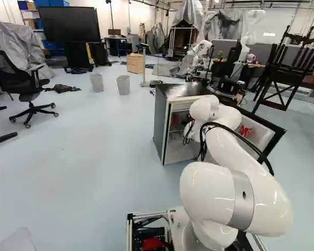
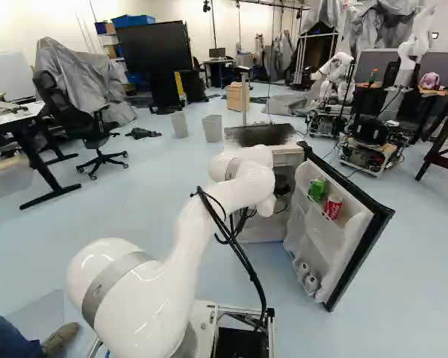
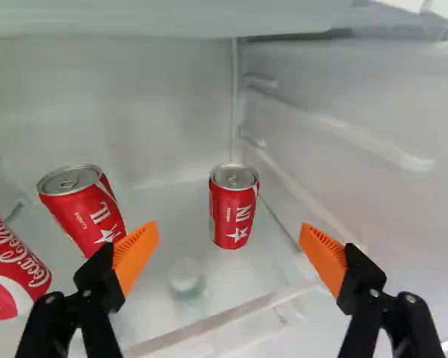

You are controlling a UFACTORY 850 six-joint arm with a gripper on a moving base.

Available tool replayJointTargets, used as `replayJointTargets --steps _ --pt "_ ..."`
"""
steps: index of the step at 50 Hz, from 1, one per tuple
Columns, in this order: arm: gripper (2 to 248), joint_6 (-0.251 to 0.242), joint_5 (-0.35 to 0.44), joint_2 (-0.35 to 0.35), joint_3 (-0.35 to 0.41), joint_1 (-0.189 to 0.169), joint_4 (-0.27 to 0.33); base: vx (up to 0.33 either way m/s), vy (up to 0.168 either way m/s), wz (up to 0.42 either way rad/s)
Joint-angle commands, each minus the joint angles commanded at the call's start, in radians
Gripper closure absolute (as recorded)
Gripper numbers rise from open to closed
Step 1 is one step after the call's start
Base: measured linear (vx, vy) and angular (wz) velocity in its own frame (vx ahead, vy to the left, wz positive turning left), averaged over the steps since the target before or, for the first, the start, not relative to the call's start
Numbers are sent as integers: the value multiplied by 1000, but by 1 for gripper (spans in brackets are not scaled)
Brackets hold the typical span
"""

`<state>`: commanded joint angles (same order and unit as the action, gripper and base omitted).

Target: Grab a drink from the fridge

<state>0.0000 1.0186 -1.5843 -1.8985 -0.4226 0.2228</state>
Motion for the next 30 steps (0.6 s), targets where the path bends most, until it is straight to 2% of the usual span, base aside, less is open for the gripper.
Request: replayJointTargets --steps 30 --pt "3 0 -16 -87 -149 11 0 0 0 0"
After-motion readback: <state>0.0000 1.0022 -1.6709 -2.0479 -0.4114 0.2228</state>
